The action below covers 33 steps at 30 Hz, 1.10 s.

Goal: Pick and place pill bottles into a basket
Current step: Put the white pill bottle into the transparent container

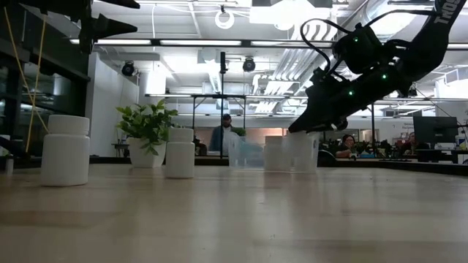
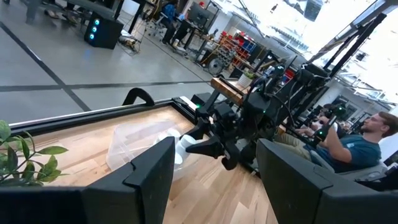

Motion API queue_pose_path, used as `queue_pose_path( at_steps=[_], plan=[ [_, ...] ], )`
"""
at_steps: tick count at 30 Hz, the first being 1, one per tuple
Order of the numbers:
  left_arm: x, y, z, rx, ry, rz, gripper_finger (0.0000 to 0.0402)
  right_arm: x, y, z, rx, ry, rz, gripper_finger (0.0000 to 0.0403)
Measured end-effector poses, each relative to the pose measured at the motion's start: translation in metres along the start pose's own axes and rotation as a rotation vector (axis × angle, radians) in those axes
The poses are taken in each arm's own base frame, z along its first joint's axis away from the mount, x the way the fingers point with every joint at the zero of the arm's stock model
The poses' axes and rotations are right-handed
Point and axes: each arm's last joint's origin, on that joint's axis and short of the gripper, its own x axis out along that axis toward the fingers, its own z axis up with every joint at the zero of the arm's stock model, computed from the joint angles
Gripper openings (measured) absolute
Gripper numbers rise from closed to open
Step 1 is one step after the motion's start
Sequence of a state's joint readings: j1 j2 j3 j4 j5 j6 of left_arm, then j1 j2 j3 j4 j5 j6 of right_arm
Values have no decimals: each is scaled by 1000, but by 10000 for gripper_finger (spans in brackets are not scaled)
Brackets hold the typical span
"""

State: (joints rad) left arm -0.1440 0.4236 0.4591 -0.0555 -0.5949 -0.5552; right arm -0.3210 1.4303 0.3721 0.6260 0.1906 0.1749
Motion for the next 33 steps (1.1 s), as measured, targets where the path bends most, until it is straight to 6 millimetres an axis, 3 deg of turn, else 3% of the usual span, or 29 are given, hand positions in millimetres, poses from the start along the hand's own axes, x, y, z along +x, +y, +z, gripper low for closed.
queue_pose_path(
  at_steps=[8, 19, 27, 33],
  plan=[
    [0, 0, 0, 0, 0, 0, 260, 0, 0, -2, -3, 18, 4, 217],
    [0, 0, 0, 0, 0, 0, 260, -4, 1, 9, 13, -62, 12, 224],
    [0, 0, 0, 0, 0, 0, 260, -31, 1, 40, 20, -236, 34, 224],
    [0, 0, 0, 0, 0, 0, 260, -61, 3, 59, 14, -315, 201, 224]
  ],
)
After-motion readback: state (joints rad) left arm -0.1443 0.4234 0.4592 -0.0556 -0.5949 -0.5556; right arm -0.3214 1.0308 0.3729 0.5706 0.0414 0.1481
